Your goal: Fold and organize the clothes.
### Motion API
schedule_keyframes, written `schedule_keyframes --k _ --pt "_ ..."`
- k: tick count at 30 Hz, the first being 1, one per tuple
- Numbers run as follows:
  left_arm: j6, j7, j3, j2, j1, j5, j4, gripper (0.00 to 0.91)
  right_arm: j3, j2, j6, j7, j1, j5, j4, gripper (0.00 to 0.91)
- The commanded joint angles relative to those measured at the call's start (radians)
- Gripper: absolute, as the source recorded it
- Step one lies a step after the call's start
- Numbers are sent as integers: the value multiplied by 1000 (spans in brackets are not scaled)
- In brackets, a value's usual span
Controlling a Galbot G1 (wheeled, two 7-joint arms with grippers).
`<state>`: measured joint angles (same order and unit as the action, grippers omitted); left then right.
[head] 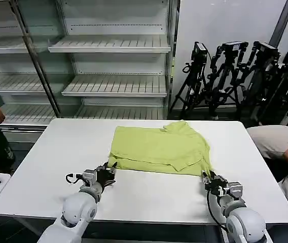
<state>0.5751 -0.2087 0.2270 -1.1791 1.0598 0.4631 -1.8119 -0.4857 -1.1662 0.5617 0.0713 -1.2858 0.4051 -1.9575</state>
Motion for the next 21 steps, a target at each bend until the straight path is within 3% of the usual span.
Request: schedule_keyframes --k 1,8,17,21 --pt "3 -1 -3 -2 19 1 -14 10 0 3 6 0 -9 17 -6 0" --pt "3 -11 30 11 106 -39 -129 10 -25 0 -8 -16 -105 -12 -113 0" --pt "2 39 245 79 460 -19 -380 10 -94 2 -61 -41 -374 -70 -315 0" --pt "1 39 274 88 532 -23 -426 10 -92 -3 -100 -53 -457 -128 -358 0"
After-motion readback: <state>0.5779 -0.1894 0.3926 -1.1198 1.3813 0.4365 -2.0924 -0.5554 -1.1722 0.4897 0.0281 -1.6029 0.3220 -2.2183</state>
